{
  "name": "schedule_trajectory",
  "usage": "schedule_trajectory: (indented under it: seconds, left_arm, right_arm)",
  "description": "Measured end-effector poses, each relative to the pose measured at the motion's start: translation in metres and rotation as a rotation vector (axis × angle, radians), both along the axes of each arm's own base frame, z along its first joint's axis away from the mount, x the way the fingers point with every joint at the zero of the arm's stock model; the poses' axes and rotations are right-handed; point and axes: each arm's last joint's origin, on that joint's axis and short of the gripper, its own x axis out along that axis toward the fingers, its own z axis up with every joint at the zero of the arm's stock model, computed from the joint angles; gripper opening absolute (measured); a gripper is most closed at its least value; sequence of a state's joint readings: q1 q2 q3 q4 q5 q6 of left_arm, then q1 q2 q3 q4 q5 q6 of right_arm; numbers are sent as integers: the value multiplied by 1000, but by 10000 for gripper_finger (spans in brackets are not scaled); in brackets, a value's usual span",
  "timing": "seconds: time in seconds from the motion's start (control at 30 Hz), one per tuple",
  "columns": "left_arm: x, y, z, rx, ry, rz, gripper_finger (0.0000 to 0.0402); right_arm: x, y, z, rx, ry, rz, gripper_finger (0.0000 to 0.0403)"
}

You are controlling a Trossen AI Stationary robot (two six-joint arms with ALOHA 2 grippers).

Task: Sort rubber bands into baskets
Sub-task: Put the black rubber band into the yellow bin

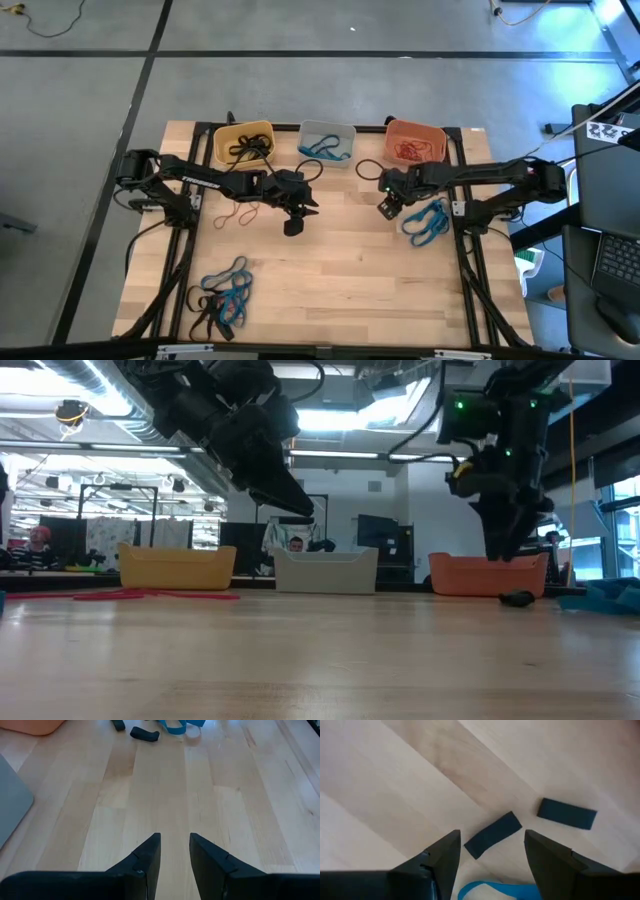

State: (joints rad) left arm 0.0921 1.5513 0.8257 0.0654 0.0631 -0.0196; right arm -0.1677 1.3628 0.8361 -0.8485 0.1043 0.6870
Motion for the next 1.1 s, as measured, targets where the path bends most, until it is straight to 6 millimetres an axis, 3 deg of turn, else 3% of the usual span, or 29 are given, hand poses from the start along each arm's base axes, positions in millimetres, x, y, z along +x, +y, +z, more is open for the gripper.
schedule_trajectory:
  seconds: [0.27, 0.73, 0.87, 1.1]
  left_arm:
    - [0, 0, 1, 1, -7, 0, 100]
    - [0, 0, 1, 0, -7, 1, 100]
    - [0, 0, 1, -1, -7, 1, 100]
    - [0, 0, 1, 0, -7, 0, 100]
  right_arm:
    - [-11, 3, -24, 43, 17, -55, 221]
    - [-13, 4, -56, 80, -19, -47, 217]
    - [-13, 4, -57, 75, -14, -24, 181]
    - [-11, 4, -57, 63, -21, 40, 60]
